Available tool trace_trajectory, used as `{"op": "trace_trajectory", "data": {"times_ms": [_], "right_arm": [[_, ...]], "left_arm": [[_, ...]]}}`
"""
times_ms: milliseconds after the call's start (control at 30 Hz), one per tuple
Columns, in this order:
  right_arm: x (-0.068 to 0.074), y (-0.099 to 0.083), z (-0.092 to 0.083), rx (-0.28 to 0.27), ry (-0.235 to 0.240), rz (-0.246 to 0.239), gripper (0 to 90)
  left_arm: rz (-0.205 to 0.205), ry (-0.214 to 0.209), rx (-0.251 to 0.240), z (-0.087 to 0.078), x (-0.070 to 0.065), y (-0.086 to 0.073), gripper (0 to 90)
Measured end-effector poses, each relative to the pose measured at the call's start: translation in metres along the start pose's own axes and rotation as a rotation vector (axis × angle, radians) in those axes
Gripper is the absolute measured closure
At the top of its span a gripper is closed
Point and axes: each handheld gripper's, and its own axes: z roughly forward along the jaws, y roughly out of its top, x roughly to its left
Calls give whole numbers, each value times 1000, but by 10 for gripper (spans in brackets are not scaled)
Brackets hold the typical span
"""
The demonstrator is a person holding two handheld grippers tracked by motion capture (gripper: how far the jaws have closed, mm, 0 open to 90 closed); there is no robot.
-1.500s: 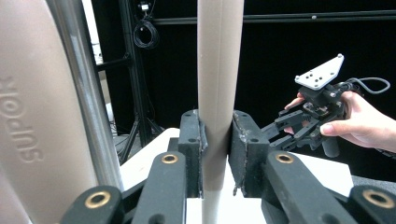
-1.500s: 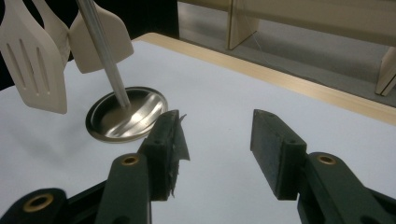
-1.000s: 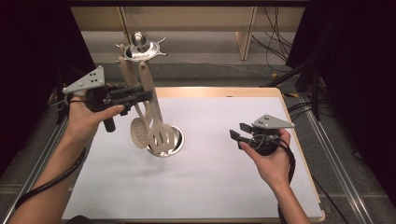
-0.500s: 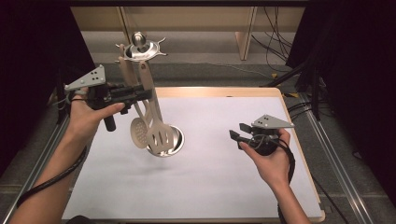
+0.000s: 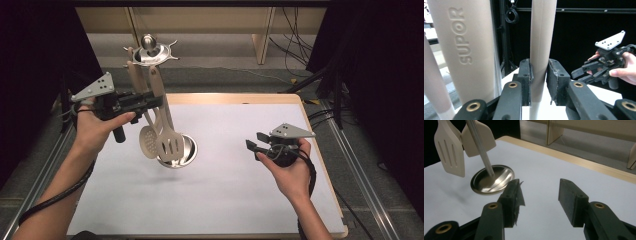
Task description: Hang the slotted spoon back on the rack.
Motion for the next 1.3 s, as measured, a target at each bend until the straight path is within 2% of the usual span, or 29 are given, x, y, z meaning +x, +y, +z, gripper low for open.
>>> {"op": "trace_trajectory", "data": {"times_ms": [167, 200, 367, 533, 567, 600, 767, 800, 1067, 1300], "right_arm": [[1, -2, 3, -18, -1, -5, 525], [0, -2, 2, 4, 6, -6, 525], [1, -1, 2, -1, 1, -7, 523], [1, -1, 2, -10, 2, -3, 520], [-1, -1, 2, -21, -6, -24, 518], [-1, -1, 1, 2, -3, -12, 515], [0, -1, 0, 5, -3, -5, 508], [0, -1, 0, 6, 9, 11, 508], [-1, 0, -1, 3, 3, 1, 506], [0, 0, 0, -1, 4, 2, 504]], "left_arm": [[19, 32, 4, -1, -4, -2, 688], [22, 39, 4, -2, -5, -2, 676], [40, 84, 1, -5, -10, -5, 644], [62, 110, 1, -8, -15, -7, 609], [66, 111, 0, -9, -15, -7, 602], [60, 107, -3, -9, -16, -7, 593], [77, 133, -7, -15, -20, -10, 567], [80, 138, -8, -17, -21, -11, 563], [89, 172, 1, -32, -30, -21, 541], [86, 179, -1, -38, -35, -32, 533]]}}
